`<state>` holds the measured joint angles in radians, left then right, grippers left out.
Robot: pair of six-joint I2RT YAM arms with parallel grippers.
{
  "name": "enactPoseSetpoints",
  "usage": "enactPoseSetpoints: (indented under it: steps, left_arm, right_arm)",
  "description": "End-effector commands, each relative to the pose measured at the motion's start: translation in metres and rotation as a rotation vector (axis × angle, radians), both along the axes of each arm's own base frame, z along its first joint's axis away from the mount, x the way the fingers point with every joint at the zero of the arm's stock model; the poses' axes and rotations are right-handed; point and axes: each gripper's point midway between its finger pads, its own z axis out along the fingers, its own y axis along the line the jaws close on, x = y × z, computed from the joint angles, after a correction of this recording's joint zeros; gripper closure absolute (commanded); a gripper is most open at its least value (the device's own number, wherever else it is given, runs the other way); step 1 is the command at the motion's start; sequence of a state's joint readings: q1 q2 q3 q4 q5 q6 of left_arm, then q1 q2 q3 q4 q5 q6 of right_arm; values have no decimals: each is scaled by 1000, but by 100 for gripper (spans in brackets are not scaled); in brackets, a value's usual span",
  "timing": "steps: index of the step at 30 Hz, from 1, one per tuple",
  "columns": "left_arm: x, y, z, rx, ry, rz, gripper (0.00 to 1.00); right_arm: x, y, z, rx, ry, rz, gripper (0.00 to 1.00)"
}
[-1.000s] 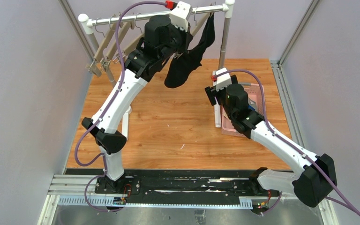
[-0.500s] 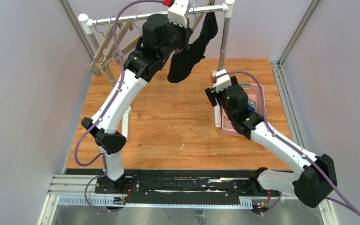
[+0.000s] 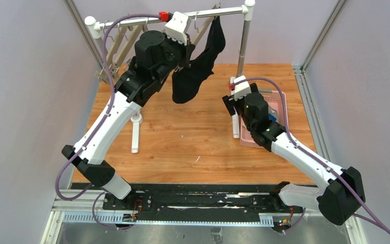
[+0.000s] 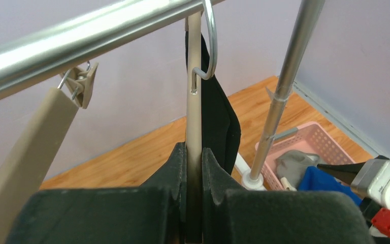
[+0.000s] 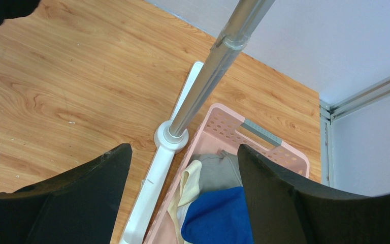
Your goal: Remove the underwear clipped to the hanger
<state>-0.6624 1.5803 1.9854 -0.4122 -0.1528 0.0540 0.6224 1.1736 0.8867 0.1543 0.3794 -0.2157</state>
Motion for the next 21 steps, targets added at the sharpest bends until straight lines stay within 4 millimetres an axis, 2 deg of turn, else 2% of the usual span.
enactPoseSetpoints:
  steps: [1, 8, 11, 16, 19, 21]
  left_arm:
    - [-12, 24, 33, -56, -121, 54, 100]
    - [-24, 36, 29, -47, -131, 63, 100]
    - [-33, 35, 17, -15, -92, 28, 100]
    - [-58, 36, -42, 96, 42, -59, 100]
    - [-82, 41, -80, 149, 106, -128, 100]
    - [-100, 47, -96, 161, 122, -166, 100]
  right_arm:
    - [0, 4, 0, 10, -12, -2, 22]
    - [2, 7, -4, 12, 2, 2, 22]
    - [2, 6, -6, 4, 12, -3, 21]
    - [4, -1, -5, 3, 16, -16, 18]
    - [8, -12, -6, 23, 25, -22, 16]
    - [10, -23, -5, 46, 35, -15, 16]
